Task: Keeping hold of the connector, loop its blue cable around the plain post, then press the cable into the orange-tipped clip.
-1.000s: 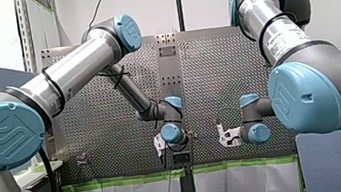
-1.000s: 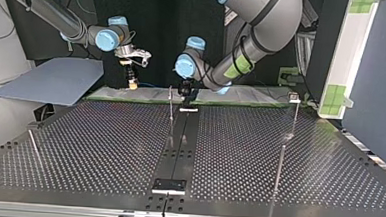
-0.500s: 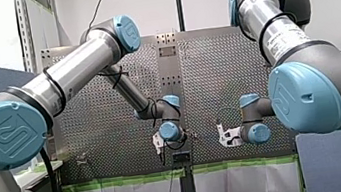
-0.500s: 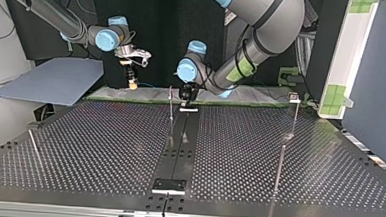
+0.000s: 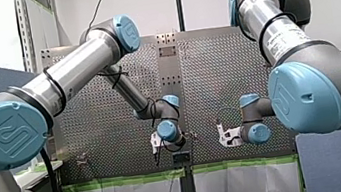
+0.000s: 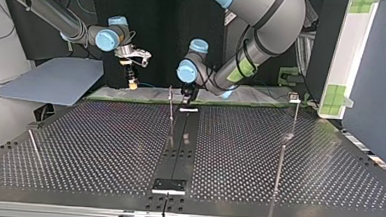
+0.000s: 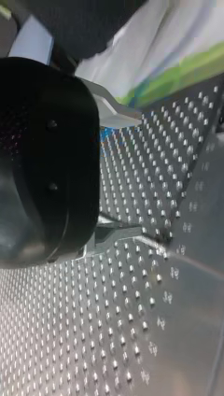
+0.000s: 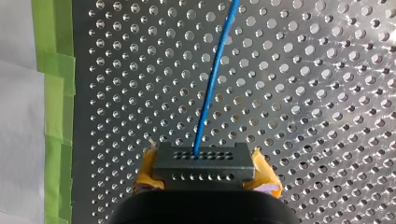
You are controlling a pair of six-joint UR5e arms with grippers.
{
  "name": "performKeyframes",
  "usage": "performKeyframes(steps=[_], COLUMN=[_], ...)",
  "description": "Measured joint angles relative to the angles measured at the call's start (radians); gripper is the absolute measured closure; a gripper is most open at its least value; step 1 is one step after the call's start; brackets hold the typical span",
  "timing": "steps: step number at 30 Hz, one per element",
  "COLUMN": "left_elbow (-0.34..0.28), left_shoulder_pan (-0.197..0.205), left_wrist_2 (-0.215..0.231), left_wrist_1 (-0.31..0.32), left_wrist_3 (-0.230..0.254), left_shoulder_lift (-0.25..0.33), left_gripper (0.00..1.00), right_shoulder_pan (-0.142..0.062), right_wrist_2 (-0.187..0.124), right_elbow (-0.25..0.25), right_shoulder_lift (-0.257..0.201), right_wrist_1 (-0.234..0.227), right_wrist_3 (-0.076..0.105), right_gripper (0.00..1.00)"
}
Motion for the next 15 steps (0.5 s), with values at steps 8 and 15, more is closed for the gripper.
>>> performKeyframes(steps=[8,15], left_elbow=[-0.03,-0.094], left_shoulder_pan=[-0.03,-0.031], left_wrist_2=[-0.012,0.011], left_wrist_1=[-0.038,0.017], left_wrist_3=[0.062,0.033], left_shoulder_lift=[0.003,0.052], left_gripper=[0.0,0.0], right_shoulder_pan=[0.0,0.0], right_wrist_2=[0.0,0.0], right_elbow=[0.0,0.0], right_shoulder_lift=[0.0,0.0], right_wrist_1=[0.0,0.0], right_wrist_3=[0.0,0.0], right_gripper=[1.0,1.0])
